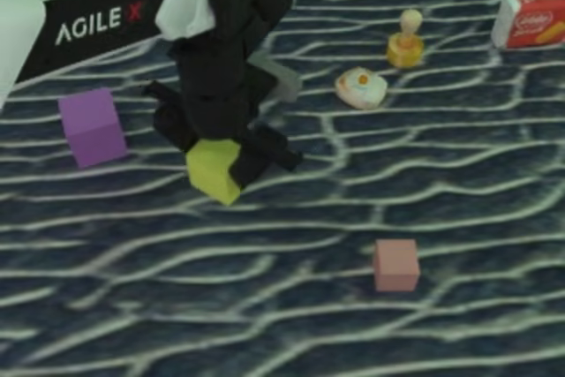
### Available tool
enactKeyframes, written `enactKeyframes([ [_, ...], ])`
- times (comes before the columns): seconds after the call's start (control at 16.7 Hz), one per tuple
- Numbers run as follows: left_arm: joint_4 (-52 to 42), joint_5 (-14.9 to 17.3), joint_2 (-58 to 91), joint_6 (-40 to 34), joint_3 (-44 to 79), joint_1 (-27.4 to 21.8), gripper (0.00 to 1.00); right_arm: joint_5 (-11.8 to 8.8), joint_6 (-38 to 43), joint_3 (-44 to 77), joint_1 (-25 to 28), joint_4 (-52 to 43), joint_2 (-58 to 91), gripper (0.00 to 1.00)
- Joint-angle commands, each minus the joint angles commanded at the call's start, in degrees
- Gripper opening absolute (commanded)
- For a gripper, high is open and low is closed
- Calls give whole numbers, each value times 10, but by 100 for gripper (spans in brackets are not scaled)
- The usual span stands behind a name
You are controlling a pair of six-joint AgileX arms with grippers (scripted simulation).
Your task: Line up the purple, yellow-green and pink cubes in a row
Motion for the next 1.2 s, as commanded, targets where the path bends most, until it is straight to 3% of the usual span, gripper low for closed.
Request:
enactKeyframes([
  [0.72, -55, -8, 25, -475, 72, -151, 0, 0, 0, 0, 0, 0, 0, 100],
  [0.9, -57, -9, 21, -520, 78, -168, 0, 0, 0, 0, 0, 0, 0, 100],
  [1.2, -56, -9, 22, -521, 76, -166, 0, 0, 0, 0, 0, 0, 0, 100],
])
